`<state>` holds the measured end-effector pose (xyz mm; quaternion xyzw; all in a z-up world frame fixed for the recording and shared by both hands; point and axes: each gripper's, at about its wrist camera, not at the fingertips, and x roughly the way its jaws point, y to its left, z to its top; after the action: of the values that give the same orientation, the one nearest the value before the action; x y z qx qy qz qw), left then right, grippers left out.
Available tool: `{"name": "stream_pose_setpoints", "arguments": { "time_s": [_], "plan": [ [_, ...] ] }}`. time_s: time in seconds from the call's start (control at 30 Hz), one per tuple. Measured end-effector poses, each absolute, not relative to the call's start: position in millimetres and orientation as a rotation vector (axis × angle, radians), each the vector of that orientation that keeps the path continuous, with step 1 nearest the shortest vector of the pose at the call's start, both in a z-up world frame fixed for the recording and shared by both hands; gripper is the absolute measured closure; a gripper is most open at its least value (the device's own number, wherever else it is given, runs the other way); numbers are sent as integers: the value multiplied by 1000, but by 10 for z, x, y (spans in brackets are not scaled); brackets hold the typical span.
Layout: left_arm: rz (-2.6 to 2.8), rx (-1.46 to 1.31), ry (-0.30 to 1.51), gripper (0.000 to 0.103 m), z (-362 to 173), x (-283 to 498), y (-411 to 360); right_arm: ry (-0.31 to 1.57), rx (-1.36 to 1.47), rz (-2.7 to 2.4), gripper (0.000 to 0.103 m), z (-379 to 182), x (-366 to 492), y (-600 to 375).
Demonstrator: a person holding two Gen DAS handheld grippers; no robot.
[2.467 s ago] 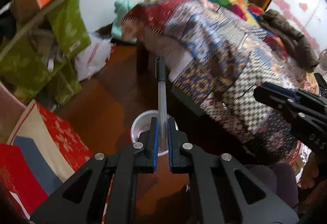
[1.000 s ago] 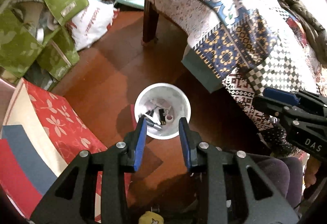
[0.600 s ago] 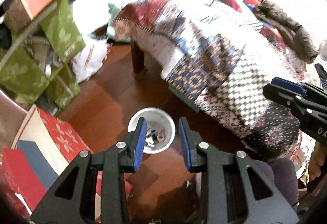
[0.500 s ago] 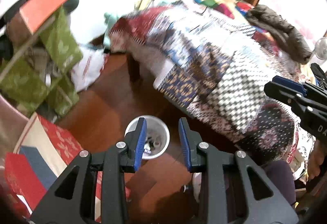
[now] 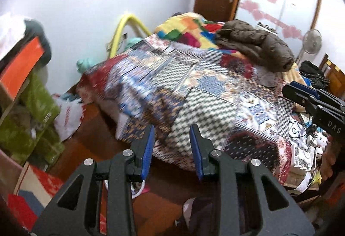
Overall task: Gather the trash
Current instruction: 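Move both open grippers back over the bed toward the earphones, then grasp the white earphones with the right gripper while the left gripper grasps the clear plastic bag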
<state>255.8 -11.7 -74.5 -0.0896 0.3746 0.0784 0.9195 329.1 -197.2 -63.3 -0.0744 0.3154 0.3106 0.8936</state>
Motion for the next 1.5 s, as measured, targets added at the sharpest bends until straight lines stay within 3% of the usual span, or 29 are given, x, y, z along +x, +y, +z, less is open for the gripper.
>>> {"name": "stream_pose_setpoints", "arguments": {
  "time_s": [0.3,0.6,0.73,1.5],
  "plan": [
    [64,-134,751,68,-651,3135,-734,648,-91,526,69,-553,3688,-2743],
    [-29,-137,803,68,-912,3918,-1108,704,-35,405,68,-757,4194,-3351],
    [-56,-142,832,68,-1078,4252,-1204,770,7,398,59,-949,4528,-3494],
    [-120,-110,975,68,-2159,5701,-1391,1041,79,505,59,-2150,6258,-2712]
  ]
}}
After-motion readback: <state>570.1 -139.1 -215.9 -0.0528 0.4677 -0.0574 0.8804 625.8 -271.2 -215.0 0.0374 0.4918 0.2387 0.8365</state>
